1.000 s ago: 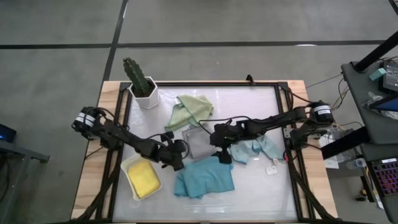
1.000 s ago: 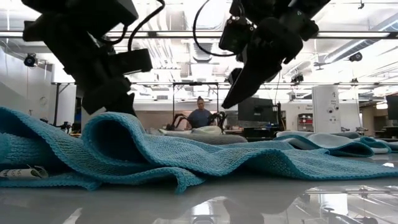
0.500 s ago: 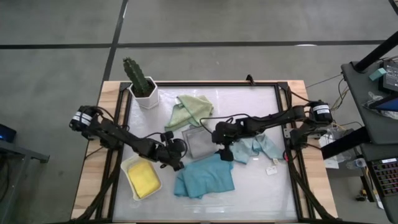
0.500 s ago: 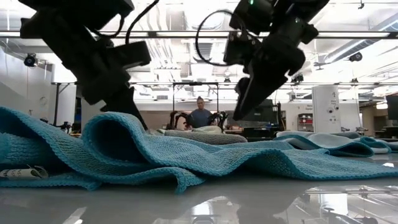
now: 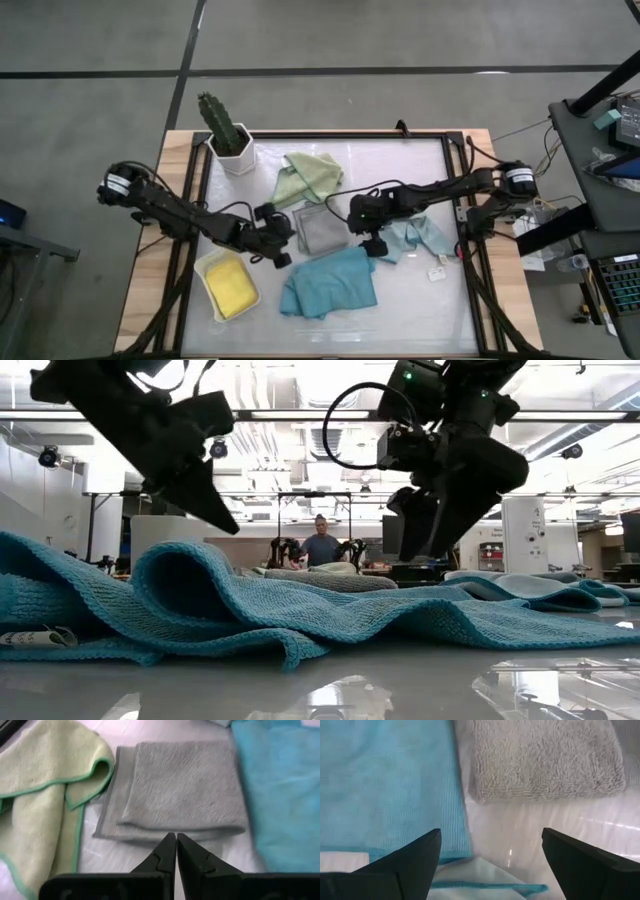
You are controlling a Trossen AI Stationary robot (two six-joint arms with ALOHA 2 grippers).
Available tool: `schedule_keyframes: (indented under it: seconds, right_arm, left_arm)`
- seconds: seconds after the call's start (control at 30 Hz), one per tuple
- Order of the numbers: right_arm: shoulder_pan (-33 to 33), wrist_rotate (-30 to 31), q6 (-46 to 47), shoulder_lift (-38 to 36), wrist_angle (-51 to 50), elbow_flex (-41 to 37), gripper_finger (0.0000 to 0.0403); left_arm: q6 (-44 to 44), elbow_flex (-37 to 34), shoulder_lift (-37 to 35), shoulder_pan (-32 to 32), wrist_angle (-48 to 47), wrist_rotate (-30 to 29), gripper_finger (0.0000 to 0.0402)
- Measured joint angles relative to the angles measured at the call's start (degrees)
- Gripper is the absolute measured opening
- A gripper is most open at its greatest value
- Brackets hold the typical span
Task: Fold microfiber towels
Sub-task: Fold the gray microfiber towel
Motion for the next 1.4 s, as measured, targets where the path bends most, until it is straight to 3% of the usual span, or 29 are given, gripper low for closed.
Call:
schedule_keyframes:
  seconds: [0.27, 0.53, 0.77, 1.03, 1.23, 1.4]
  right_arm:
    - [-0.4, 0.1, 2.0, -1.3, 5.4, 0.0, 0.0334]
    - [-0.5, 0.2, 1.8, -1.4, 8.6, 0.0, 0.0334]
    - [-3.2, 0.3, -1.4, 0.5, 28.3, 0.1, 0.0332]
    - [-7.7, -4.8, -6.4, 12.5, 32.5, 8.7, 0.0326]
    - [-10.4, -7.4, -13.2, 22.6, 26.7, 18.5, 0.0326]
    - [-12.6, -15.6, -15.5, 29.3, 21.4, 24.8, 0.0326]
  left_arm:
    - [-0.4, -2.1, 0.8, 0.4, 1.3, -1.1, 0.0000]
    - [2.8, -5.2, 0.9, 0.6, 9.0, -1.2, 0.0000]
    - [2.4, -7.9, 0.9, 0.7, 11.5, -1.6, 0.0000]
    - [2.7, -11.6, 0.9, 2.1, 17.4, -2.7, 0.0000]
    - [2.8, -14.3, 0.9, 2.8, 21.0, -2.8, 0.0000]
    - [2.8, -15.0, 0.9, 3.5, 21.4, -3.8, 0.0000]
